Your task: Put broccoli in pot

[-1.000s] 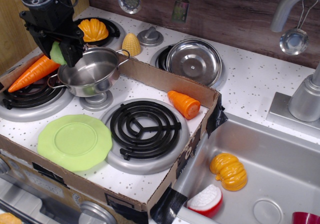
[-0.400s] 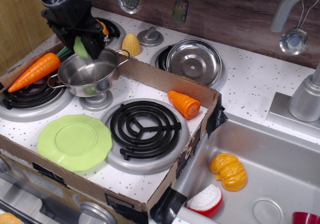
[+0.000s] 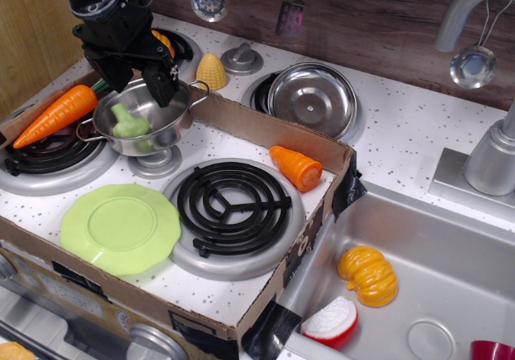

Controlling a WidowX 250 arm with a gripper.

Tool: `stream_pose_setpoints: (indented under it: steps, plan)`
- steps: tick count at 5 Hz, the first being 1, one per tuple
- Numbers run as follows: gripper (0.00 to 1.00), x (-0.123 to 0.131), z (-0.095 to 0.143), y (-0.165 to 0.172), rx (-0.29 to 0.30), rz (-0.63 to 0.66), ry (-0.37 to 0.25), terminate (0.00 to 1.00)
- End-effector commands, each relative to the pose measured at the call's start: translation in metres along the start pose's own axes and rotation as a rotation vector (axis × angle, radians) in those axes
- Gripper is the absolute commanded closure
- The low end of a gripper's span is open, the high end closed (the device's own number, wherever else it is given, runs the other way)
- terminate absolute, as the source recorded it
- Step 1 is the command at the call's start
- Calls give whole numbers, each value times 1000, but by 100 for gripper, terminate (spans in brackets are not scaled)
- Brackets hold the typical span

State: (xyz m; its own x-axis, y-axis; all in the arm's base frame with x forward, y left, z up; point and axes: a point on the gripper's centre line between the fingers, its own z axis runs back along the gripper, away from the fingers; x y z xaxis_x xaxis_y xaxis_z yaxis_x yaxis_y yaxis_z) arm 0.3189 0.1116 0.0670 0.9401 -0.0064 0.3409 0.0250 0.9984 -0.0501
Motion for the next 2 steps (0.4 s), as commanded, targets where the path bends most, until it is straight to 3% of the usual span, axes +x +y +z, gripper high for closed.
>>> stream_pose_setpoints:
  steps: [1, 2]
  plan:
    - [0, 20, 20, 3, 23, -43, 11, 0]
    - [0, 20, 20, 3, 23, -43, 11, 100]
